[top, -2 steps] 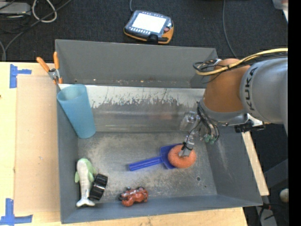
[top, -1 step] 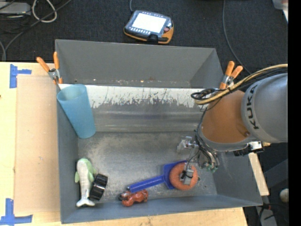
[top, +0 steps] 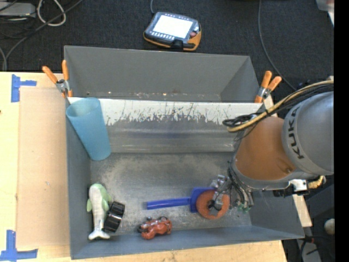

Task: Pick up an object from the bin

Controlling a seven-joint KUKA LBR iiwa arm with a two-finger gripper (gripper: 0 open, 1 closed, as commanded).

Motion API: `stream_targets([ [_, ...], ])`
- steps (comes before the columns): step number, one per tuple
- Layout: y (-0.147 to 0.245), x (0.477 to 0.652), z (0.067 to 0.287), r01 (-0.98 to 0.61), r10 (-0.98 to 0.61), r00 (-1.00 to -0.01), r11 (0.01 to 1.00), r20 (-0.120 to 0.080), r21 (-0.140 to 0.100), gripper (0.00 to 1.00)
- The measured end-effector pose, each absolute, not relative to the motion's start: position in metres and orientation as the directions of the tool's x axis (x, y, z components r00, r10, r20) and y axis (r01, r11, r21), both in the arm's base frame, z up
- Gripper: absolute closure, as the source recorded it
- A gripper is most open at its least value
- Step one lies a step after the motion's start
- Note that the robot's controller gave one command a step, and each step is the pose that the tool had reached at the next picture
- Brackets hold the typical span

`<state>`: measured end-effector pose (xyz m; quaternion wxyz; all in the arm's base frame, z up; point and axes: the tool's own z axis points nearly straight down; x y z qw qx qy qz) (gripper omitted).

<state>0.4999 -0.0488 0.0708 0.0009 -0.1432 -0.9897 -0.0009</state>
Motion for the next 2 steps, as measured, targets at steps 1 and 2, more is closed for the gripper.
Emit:
stream_targets([
  [1,-0.049,0.5,0.071,0.284,0.284,-0.959,0.959,0.002,0.001,1.0],
  [2,-0.054,0.491,0.082,0.282,0.282,-0.959,0.959,0.005,0.001,1.0],
])
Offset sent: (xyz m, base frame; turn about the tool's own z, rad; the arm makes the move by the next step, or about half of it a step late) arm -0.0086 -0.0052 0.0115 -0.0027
